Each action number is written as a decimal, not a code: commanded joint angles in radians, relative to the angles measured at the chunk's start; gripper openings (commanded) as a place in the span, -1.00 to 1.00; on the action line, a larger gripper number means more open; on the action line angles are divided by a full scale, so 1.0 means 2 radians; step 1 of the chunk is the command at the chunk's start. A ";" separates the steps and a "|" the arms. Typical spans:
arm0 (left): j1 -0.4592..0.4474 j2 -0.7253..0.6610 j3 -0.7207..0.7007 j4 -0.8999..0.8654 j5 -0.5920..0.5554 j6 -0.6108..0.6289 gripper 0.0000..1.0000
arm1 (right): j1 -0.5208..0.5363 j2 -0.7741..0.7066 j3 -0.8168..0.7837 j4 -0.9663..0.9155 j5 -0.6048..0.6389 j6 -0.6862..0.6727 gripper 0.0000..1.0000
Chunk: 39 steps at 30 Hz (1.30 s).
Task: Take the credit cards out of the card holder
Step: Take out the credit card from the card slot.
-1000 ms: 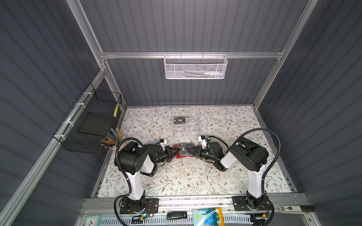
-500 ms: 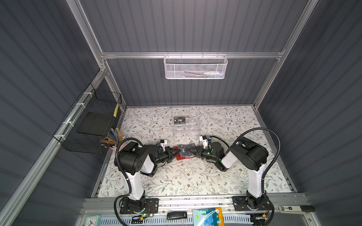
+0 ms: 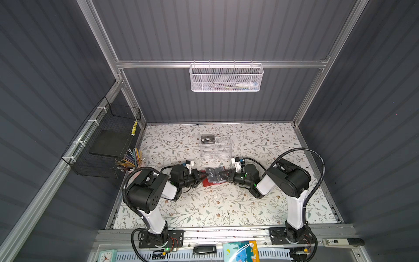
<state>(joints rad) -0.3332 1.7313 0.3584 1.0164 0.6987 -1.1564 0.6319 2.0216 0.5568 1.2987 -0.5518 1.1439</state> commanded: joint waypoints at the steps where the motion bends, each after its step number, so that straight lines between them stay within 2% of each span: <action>1: -0.004 0.001 0.008 -0.013 0.001 0.020 -0.93 | 0.004 0.008 0.007 -0.010 -0.007 -0.010 -0.86; 10: -0.010 0.009 0.004 -0.004 -0.009 0.025 -1.00 | 0.010 0.018 0.006 -0.026 -0.004 -0.014 -0.58; 26: -0.025 0.031 0.006 -0.014 -0.025 0.040 -1.00 | 0.015 0.020 -0.007 -0.020 0.008 -0.014 -0.44; 33: -0.028 0.014 0.017 -0.068 -0.037 0.068 -1.00 | 0.015 0.004 -0.004 -0.068 0.020 -0.032 -0.44; 36: -0.034 -0.004 0.033 -0.135 -0.053 0.097 -1.00 | 0.015 0.001 -0.003 -0.081 0.025 -0.038 -0.44; 39: -0.035 -0.032 0.047 -0.201 -0.069 0.124 -0.72 | 0.015 -0.008 -0.005 -0.101 0.033 -0.047 -0.44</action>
<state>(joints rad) -0.3943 1.7115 0.4236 0.7956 0.6044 -0.9958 0.6601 2.0148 0.5571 1.2060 -0.5255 1.0904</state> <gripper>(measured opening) 0.126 0.281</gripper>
